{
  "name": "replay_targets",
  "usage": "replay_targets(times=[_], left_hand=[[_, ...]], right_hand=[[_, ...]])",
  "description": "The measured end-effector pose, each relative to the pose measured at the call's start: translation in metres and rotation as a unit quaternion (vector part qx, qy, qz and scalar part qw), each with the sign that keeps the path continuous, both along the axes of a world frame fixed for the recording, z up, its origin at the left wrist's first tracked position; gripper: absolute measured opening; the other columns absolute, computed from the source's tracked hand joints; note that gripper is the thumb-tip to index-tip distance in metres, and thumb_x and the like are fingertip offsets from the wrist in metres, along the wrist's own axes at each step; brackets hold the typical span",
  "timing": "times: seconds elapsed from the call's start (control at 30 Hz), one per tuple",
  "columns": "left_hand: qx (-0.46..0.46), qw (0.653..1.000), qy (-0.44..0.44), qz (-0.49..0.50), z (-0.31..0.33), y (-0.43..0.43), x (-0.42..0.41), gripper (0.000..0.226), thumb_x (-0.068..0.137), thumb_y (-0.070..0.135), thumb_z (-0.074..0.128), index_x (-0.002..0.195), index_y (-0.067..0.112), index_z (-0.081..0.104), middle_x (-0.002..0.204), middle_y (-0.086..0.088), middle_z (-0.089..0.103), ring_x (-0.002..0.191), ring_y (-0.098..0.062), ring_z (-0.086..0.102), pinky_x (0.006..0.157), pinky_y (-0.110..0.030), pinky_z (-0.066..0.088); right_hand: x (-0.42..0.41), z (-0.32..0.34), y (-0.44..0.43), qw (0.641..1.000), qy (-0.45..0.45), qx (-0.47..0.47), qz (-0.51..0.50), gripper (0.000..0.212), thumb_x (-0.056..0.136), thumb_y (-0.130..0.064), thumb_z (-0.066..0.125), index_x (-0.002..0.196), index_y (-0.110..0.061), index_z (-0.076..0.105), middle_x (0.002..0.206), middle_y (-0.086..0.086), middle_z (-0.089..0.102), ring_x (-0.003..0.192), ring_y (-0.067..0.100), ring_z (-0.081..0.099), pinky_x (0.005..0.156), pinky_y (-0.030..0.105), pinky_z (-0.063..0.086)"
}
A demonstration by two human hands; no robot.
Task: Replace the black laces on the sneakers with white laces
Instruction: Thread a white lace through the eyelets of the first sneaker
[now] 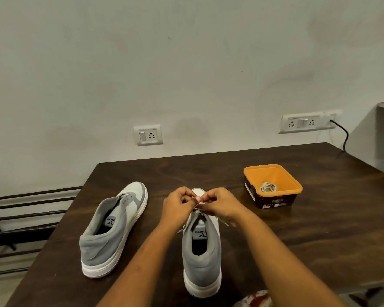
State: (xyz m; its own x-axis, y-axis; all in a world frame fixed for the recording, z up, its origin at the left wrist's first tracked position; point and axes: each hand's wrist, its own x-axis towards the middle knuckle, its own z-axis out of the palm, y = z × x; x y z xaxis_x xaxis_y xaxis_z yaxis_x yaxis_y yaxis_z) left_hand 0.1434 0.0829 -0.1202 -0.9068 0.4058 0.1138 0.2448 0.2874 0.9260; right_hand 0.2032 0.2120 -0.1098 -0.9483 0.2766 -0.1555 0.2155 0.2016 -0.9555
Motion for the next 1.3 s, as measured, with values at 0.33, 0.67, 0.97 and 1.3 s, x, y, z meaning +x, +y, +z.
replay_targets(times=[0.33,0.67,0.97,1.3], left_hand=[[-0.006,1.000,0.017,-0.003,-0.003,0.000,-0.002,0.014,0.086,0.020,0.067,0.073,0.017,0.063,0.059,-0.003,0.059,0.057,-0.009,0.052,0.060,-0.022,0.046],[0.042,0.997,-0.064,0.000,-0.005,0.000,-0.005,0.011,0.088,0.011,0.064,0.078,0.015,0.065,0.067,0.005,0.067,0.064,-0.003,0.062,0.059,-0.013,0.048],[0.070,0.983,-0.171,-0.010,-0.009,-0.001,-0.008,0.012,0.085,0.005,0.063,0.076,0.011,0.068,0.086,-0.016,0.071,0.091,-0.035,0.068,0.086,-0.049,0.055],[-0.093,0.995,-0.040,-0.023,-0.012,-0.019,-0.020,0.024,0.085,0.007,0.063,0.066,0.021,0.060,0.070,0.001,0.071,0.055,0.002,0.058,0.064,-0.023,0.046]], right_hand=[[0.005,0.004,0.006,0.996,-0.048,0.025,0.075,0.017,0.089,0.005,0.055,0.095,0.001,0.070,0.090,0.013,0.067,0.085,0.017,0.062,0.080,0.027,0.053],[-0.003,-0.007,-0.002,0.990,0.028,0.132,-0.042,0.011,0.086,-0.016,0.070,0.076,-0.013,0.066,0.075,0.003,0.067,0.073,0.019,0.066,0.079,0.041,0.058],[-0.004,-0.004,-0.003,0.989,0.048,0.117,-0.071,0.001,0.089,-0.005,0.065,0.089,-0.006,0.065,0.079,0.009,0.066,0.059,0.012,0.064,0.056,0.019,0.055],[0.014,-0.003,0.006,0.983,-0.059,-0.117,-0.131,0.023,0.100,-0.011,0.046,0.079,-0.010,0.053,0.077,0.010,0.063,0.061,0.009,0.064,0.048,0.018,0.050]])
